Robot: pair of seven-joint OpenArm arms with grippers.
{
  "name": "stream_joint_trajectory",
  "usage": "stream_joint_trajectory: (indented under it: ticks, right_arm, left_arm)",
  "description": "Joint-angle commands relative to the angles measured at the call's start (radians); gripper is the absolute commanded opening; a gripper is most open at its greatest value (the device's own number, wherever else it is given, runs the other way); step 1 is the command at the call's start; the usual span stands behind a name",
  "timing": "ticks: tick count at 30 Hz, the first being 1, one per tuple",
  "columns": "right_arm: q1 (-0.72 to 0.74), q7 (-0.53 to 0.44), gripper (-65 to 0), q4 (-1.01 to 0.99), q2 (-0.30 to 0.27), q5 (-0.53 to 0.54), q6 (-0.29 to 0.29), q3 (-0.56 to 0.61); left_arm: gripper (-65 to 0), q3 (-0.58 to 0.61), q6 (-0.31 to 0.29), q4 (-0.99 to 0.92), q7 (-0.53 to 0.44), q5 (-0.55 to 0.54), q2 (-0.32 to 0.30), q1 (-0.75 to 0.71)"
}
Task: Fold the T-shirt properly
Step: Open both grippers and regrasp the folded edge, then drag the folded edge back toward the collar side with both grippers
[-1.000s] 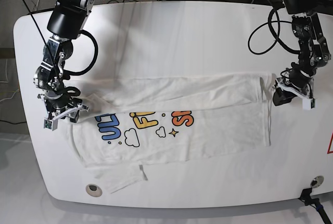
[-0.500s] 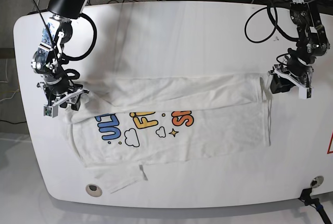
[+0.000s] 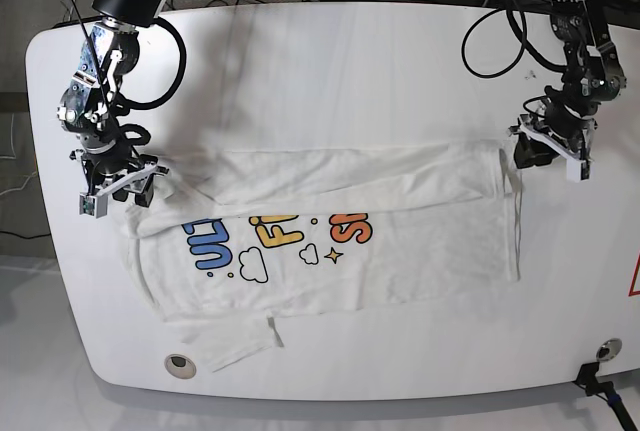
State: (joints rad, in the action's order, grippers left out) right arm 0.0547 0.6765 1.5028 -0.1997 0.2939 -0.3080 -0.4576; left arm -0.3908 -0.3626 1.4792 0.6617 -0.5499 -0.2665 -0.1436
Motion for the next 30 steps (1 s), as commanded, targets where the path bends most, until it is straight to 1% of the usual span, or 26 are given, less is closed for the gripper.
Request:
stream_joint_trajectory:
  ticks: [1,7,17,20,22,23,24,25,26,27,28,30]
  right_arm:
    - [0.012,-0.021,-38.5,0.028,-0.019,0.012,0.004,-0.007]
    - [0.006,-0.016,-38.6,0.034,-0.018,0.007,0.007,-0.01]
    - [0.001,-0.013,-38.4,0.046,-0.021,0.009,0.011,-0.015]
    - [-0.005,-0.013,-38.3,0.063,-0.024,0.011,-0.009,-0.014]
    - [-0.011,-0.012,-38.3,0.072,-0.024,0.019,-0.032,-0.015]
    - [-0.017,-0.01,-39.4,0.077,-0.024,0.022,-0.038,-0.017]
    - [-0.016,-0.011,-41.0,0.079,-0.025,0.022,-0.041,-0.016]
    - [-0.021,-0.012,-43.9,0.074,-0.023,0.026,-0.041,-0.019]
    - [-0.017,-0.009,-50.0,0.07,-0.022,0.016,-0.037,-0.019]
    - [-0.013,-0.008,-57.6,0.065,-0.02,0.005,-0.036,-0.02]
    - [-0.017,-0.01,-53.7,0.07,-0.025,0.015,-0.046,-0.013]
    - [-0.019,-0.013,-63.5,0.061,-0.025,0.007,-0.046,-0.005]
  left_arm:
    - [-43.0,-0.019,-0.007,0.044,-0.023,-0.021,-0.009,0.005]
    - [-42.5,-0.085,-0.013,0.102,-0.018,-0.034,-0.001,-0.02]
    - [-43.7,-0.079,-0.01,0.067,0.026,-0.044,0.027,0.015]
    - [-43.8,-0.07,-0.007,0.024,0.05,-0.048,0.034,0.044]
    - [-45.7,-0.06,-0.011,-0.019,0.066,-0.054,0.036,0.06]
    - [-48.8,-0.056,-0.014,-0.039,0.071,-0.057,0.038,0.069]
    - [-56.3,-0.058,-0.013,-0.055,0.075,-0.058,0.038,0.072]
    - [-63.4,-0.055,-0.016,-0.074,0.085,-0.057,0.038,0.08]
    - [-65.0,-0.055,-0.016,-0.086,0.08,-0.052,0.035,0.083]
    - [-65.0,-0.051,-0.013,-0.087,0.073,-0.046,0.035,0.083]
    - [-65.0,-0.052,0.0,-0.091,0.09,-0.044,0.044,0.077]
    - [-65.0,-0.04,0.013,-0.1,0.083,-0.019,0.044,0.087]
